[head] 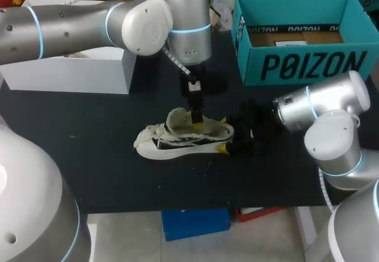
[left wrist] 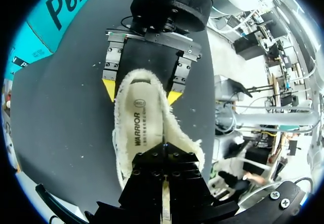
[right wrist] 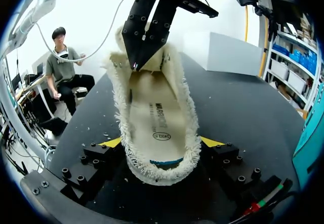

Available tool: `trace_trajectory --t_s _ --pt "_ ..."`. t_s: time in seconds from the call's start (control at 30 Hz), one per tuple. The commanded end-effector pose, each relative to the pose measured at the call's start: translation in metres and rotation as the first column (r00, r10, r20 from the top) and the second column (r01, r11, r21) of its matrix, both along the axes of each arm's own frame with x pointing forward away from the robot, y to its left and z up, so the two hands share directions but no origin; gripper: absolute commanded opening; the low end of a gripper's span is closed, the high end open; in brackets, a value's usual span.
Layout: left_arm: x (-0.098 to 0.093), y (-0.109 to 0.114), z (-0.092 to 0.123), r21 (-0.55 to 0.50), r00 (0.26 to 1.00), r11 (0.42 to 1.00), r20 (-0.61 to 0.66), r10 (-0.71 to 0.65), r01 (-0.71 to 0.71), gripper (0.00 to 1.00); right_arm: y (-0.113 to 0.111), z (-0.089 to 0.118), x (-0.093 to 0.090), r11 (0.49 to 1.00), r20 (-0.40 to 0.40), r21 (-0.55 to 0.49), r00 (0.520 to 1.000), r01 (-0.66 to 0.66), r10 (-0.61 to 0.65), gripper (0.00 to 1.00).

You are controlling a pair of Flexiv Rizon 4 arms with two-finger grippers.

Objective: Take the shoe out of the shoebox, open the shoe tongue, remove and reinsert the insole, then place the shoe into the shoebox

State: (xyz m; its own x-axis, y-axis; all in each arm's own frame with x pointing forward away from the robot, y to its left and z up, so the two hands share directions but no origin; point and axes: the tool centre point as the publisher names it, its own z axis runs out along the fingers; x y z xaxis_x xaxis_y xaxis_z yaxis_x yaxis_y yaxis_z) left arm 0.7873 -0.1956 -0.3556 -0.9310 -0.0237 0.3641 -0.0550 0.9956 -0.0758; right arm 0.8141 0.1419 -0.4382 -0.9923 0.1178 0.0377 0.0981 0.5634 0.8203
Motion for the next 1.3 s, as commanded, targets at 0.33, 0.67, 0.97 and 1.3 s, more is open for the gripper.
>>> trace_trajectory --t_s 0.33,0.67,0.97,1.3 --pt "-0.001 0.010 -0.020 0.008 1.000 1.000 -0.010 -0.021 0.021 0.00 0.000 -0.004 0.002 1.000 0.000 -0.002 1.000 0.003 -0.003 0.00" --pt "-0.007 0.010 -0.037 -0.010 0.999 1.000 -0.049 -0.008 0.008 0.00 0.000 -0.004 0.002 1.000 0.000 -0.002 1.000 0.003 -0.003 0.00" --pt "-0.017 0.002 -0.049 0.022 0.998 1.000 -0.059 0.009 -0.008 0.00 0.000 -0.004 0.002 1.000 0.000 -0.002 1.000 0.003 -0.003 0.00" --pt "-0.025 0.000 -0.064 0.054 0.997 0.998 -0.056 0.043 -0.040 0.00 0.000 -0.004 0.002 1.000 0.000 -0.002 1.000 0.003 -0.003 0.00"
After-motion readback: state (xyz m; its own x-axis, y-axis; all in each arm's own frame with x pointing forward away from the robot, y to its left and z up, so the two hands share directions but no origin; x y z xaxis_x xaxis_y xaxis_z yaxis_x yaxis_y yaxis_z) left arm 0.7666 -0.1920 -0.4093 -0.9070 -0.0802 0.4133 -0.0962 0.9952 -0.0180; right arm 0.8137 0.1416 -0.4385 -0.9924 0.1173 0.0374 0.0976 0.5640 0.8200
